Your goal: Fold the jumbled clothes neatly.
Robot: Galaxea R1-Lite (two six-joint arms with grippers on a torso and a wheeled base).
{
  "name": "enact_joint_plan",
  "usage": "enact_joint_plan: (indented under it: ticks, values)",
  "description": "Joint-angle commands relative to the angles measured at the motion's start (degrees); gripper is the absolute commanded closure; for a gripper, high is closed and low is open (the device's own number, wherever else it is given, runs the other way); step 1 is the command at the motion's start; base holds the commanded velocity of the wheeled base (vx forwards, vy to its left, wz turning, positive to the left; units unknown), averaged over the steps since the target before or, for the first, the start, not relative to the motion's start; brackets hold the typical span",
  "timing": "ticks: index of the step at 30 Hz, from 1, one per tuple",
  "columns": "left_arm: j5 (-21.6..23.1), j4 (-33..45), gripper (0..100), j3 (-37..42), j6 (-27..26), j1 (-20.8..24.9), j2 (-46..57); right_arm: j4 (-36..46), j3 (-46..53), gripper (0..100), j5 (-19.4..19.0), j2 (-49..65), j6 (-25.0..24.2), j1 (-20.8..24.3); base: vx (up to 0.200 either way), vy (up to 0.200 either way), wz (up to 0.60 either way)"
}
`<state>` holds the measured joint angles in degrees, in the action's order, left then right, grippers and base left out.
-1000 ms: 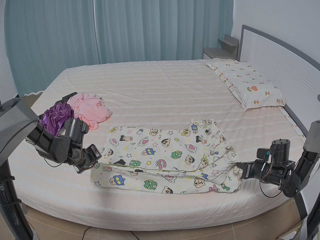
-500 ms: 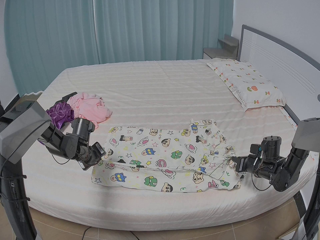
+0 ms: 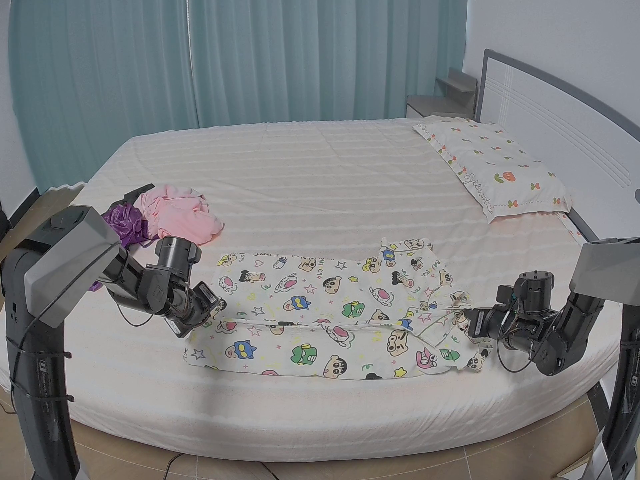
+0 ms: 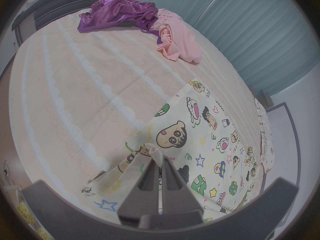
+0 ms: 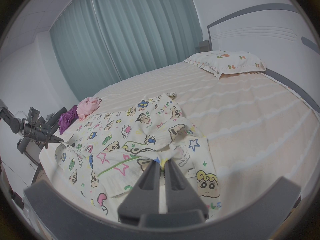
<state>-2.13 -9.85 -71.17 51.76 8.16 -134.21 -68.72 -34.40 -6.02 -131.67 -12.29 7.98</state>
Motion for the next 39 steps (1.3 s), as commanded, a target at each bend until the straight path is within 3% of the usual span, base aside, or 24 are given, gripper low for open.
enact_joint_plan:
  ticks: [1,4,5,6,7,15,20,24,25,30,33,39]
  values:
    - [-0.06,0.18,100,-1.25,0.01,0.19,-2.20,-0.19,-1.37,100,-0.13,-2.27,-0.19,-0.43,0.000,0.000,0.00]
    - [-0.06,1.76,100,-2.92,0.01,0.19,-2.82,-0.28,-1.90,100,-0.22,-2.80,-1.69,-0.78,0.000,0.000,0.00]
    - [-0.06,2.82,0,-3.80,0.09,0.19,-2.99,-0.28,-1.98,100,-0.39,-2.89,-2.48,-0.78,0.000,0.000,0.00]
    - [-0.06,3.61,0,-4.51,0.09,0.19,-3.08,-0.19,-2.25,100,-0.48,-2.89,-2.92,-0.78,0.000,0.000,0.00]
    - [-0.06,3.70,0,-4.59,0.09,0.19,-3.08,-0.19,-2.34,0,-0.48,-2.89,-2.92,-0.78,0.000,0.000,0.00]
    - [-1.82,5.54,0,-7.05,0.18,0.11,-3.69,-2.12,-2.07,0,-0.92,-2.27,-8.45,-1.48,0.000,0.000,0.00]
    - [-1.47,5.54,0,-6.70,3.43,-1.04,-2.73,-7.13,2.15,0,-0.48,0.01,-12.15,-2.18,0.000,0.000,0.00]
    - [1.43,5.54,0,-4.24,4.31,-3.32,1.93,-12.76,8.39,0,-0.39,4.84,-20.23,0.10,0.000,0.000,0.00]
    - [4.07,5.54,0,-1.69,4.66,-4.11,4.92,-14.78,10.85,0,-0.22,6.07,-25.50,2.56,0.000,0.000,0.00]
    - [12.06,4.58,0,7.80,7.83,-5.43,13.44,-18.29,13.66,0,2.59,5.64,-35.52,8.45,0.000,0.000,0.00]
    - [14.44,2.20,0,13.60,8.09,-6.31,16.78,-18.47,13.48,0,4.44,3.44,-37.55,10.82,0.000,0.000,0.00]
    - [14.70,-7.20,0,22.92,9.06,-6.66,19.07,-18.47,13.40,0,4.97,0.36,-37.81,10.91,0.000,0.000,0.00]
